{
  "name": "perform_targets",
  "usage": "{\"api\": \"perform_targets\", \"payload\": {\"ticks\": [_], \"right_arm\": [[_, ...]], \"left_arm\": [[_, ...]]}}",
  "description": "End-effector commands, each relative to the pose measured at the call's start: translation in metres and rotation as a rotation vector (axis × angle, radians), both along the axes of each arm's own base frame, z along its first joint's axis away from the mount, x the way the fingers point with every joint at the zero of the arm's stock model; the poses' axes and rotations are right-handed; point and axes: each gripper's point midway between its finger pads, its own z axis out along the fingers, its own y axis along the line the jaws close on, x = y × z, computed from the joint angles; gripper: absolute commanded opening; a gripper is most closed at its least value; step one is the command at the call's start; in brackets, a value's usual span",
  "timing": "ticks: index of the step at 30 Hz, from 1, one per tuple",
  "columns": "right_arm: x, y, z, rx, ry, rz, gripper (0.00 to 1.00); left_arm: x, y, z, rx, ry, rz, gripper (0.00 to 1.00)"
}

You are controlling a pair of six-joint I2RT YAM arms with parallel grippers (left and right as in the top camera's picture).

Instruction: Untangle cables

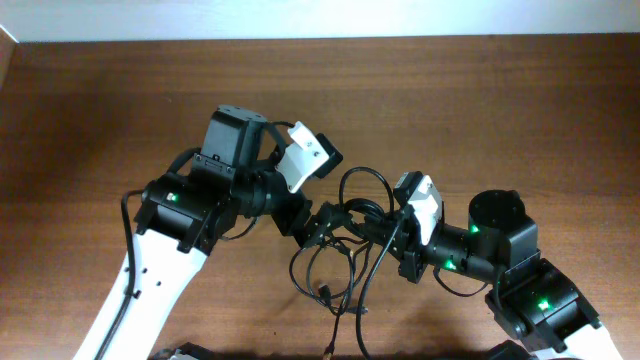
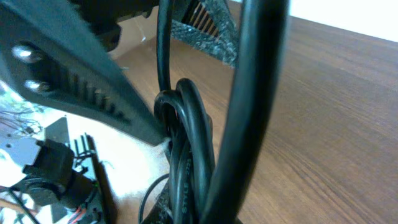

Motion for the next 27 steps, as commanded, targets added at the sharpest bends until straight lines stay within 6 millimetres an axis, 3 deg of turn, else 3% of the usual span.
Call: {"api": "perform_targets", "payload": {"ticks": [1, 3, 6, 7, 9, 11, 14, 18, 21, 24, 26, 27], "right_arm": [[-0.012, 0.006, 0.012, 0.055, 0.006, 0.067, 0.04], [-0.019, 0.012, 0.020, 0.089, -0.008, 0.123, 0.04], [-0.018, 0.013, 0.018, 0.103, 0.040, 0.113, 0.04], [-0.018, 0.013, 0.018, 0.102, 0.043, 0.114, 0.04], [-0.018, 0.013, 0.018, 0.102, 0.042, 0.115, 0.08], [-0.018, 0.014, 0.019, 0.105, 0.037, 0.115, 0.08], [-0.024, 0.018, 0.029, 0.140, 0.010, 0.169, 0.08], [-0.022, 0.017, 0.028, 0.136, 0.009, 0.158, 0.08], [-0.006, 0.009, 0.018, 0.106, 0.061, 0.033, 0.08], [0.013, -0.001, 0.005, 0.093, 0.148, -0.126, 0.07], [0.030, -0.011, 0.002, 0.101, 0.172, -0.250, 0.07], [0.034, -0.011, 0.006, 0.115, 0.162, -0.262, 0.07]], "left_arm": [[0.008, 0.002, 0.010, -0.002, -0.042, 0.037, 0.97], [0.010, 0.001, 0.012, -0.008, -0.055, 0.038, 0.97], [0.022, 0.000, 0.020, -0.025, -0.097, 0.075, 0.85], [0.030, 0.006, 0.017, -0.003, -0.092, 0.143, 0.84], [0.050, 0.027, 0.009, 0.063, -0.071, 0.343, 0.66], [0.053, 0.030, 0.009, 0.057, -0.053, 0.386, 0.64], [0.046, 0.020, 0.013, 0.009, -0.020, 0.344, 0.63], [0.030, 0.007, 0.015, -0.046, 0.041, 0.255, 0.65], [0.029, 0.017, 0.006, 0.002, 0.059, 0.296, 0.45], [0.038, 0.043, -0.010, 0.070, 0.144, 0.521, 0.43], [0.024, 0.040, -0.016, 0.054, 0.255, 0.535, 0.44], [0.011, 0.030, -0.015, 0.016, 0.316, 0.470, 0.45]]}}
